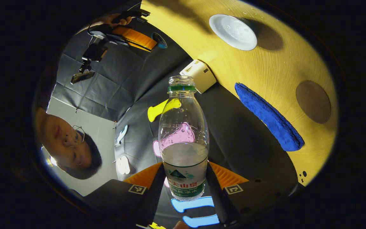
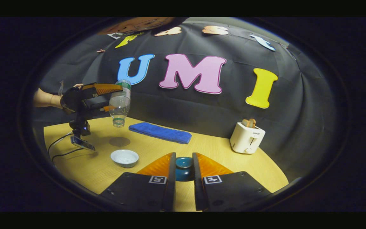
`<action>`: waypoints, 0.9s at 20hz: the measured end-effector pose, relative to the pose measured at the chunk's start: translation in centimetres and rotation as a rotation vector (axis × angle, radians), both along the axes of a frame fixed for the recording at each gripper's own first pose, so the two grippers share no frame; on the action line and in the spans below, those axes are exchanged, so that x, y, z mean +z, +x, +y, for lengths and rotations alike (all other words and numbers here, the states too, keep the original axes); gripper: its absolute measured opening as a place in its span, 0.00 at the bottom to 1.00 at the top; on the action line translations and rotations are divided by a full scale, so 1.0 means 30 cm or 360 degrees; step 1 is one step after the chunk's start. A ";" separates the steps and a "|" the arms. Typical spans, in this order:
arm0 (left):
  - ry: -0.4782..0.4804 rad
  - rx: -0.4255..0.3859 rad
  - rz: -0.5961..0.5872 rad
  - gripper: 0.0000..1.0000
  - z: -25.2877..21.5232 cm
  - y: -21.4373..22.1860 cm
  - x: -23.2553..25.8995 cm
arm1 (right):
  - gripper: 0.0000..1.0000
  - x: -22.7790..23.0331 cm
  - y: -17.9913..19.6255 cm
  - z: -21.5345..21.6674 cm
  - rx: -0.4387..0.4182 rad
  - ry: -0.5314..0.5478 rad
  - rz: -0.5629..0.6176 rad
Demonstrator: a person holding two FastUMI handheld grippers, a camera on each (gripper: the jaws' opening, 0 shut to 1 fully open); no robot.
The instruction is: Open the teacup lid with one hand, grasp the water bottle and pour water into the teacup with the other hand; after pouring, place the water bottle on the coaster and then close the teacup lid.
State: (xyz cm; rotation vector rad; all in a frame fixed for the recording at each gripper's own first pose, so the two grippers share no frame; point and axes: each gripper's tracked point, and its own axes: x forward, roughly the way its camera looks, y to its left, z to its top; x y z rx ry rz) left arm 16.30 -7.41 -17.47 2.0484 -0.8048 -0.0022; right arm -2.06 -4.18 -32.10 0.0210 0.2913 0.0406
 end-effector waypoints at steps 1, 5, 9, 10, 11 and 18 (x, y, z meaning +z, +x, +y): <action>-0.0002 -0.0002 -0.0002 0.74 -0.004 0.000 0.001 | 0.28 -0.005 0.003 0.003 0.0004 0.0000 0.0004; -0.0028 -0.0008 -0.0003 0.74 -0.014 0.001 0.012 | 0.28 -0.007 0.012 0.001 0.0007 0.0000 0.0007; -0.0108 0.0031 0.0030 0.74 0.002 0.000 0.013 | 0.28 -0.008 0.015 0.005 0.0008 0.0004 0.0009; -0.0140 0.0052 0.0059 0.74 0.012 0.006 0.011 | 0.28 -0.010 0.019 0.006 0.0006 0.0004 0.0009; -0.0185 0.0084 0.0090 0.74 0.032 0.011 0.009 | 0.28 -0.011 0.018 0.006 0.0005 0.0009 0.0010; -0.1164 0.0386 0.0617 0.74 0.215 0.028 -0.071 | 0.33 -0.020 0.033 0.022 -0.0005 0.0034 0.0015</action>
